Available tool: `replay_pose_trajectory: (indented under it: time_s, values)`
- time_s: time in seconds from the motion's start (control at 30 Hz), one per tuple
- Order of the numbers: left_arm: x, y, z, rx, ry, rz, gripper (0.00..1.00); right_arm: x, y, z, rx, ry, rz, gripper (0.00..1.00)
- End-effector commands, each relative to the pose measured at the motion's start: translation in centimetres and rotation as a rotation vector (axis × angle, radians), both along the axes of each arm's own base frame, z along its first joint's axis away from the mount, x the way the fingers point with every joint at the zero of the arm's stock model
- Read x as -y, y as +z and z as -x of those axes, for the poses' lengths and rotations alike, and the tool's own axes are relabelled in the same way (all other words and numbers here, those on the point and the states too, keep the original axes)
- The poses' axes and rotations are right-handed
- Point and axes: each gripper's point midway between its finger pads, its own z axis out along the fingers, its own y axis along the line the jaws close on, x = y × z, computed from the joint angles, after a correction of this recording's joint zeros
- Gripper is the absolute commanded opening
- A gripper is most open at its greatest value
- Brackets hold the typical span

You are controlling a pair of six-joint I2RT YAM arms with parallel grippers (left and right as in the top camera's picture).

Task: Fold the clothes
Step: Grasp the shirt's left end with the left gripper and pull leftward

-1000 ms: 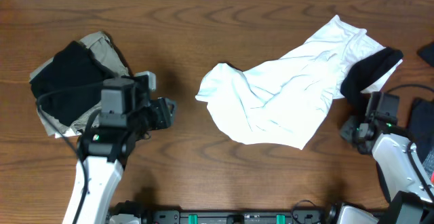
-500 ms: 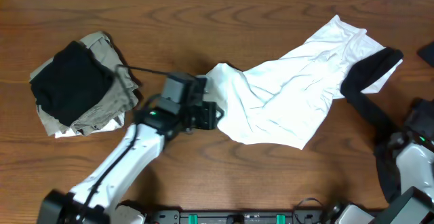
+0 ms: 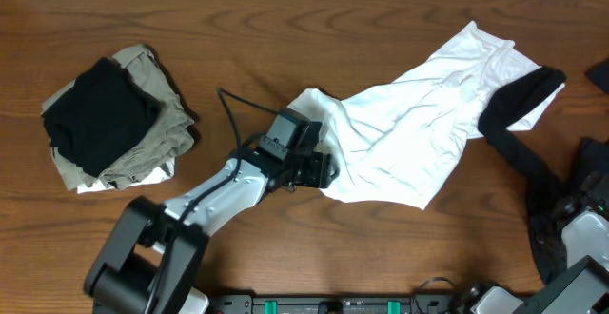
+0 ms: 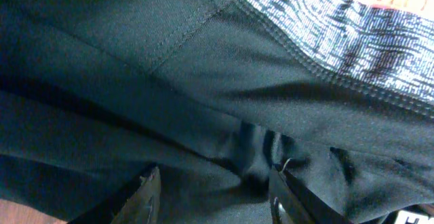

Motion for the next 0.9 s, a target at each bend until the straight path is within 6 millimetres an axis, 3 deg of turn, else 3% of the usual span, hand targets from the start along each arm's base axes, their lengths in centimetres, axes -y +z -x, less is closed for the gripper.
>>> replay_pose_trajectory:
  time_s: [0.0,0.23,0.27,0.33,0.37,0.5,0.6,0.8,0.87]
  values:
    - [0.5,-0.7,-0.5,-0.024,0.015,0.005,0.64,-0.2,-0.3,0.3,0.001,-0.023,-0.013,0.51]
    - [-0.3,-2.6,-0.9,-0.029,0.049,-0.056,0.61,-0.4,-0.4,0.2,0.009,-0.020,-0.022,0.51]
    - [-0.6,-2.7,-1.2,-0.019,0.059,-0.071,0.50,-0.4,-0.4,0.1,0.011,-0.019,-0.024,0.51]
    - [-1.0,-2.8,-1.7,0.003,0.078,-0.095,0.15,-0.4,-0.4,0.1,0.010,-0.019,-0.024,0.51]
    - [-1.2,-2.9,-1.9,0.013,0.087,-0.106,0.05,-0.4,-0.4,0.1,0.011,-0.019,-0.024,0.51]
    - [-3.1,-3.2,-3.5,0.052,0.158,-0.168,0.06,-0.5,-0.5,0.0,0.016,-0.017,-0.031,0.51]
    - [-6.3,-2.8,-6.0,0.085,0.267,-0.212,0.06,-0.6,-0.5,-0.1,0.023,-0.014,-0.037,0.52]
    - [-14.2,0.4,-12.5,0.137,0.518,-0.174,0.06,-0.7,-0.5,-0.1,0.026,-0.013,-0.040,0.52]
    - [-15.8,1.8,-14.1,0.148,0.557,-0.124,0.06,-0.7,-0.5,-0.2,0.026,-0.013,-0.040,0.52]
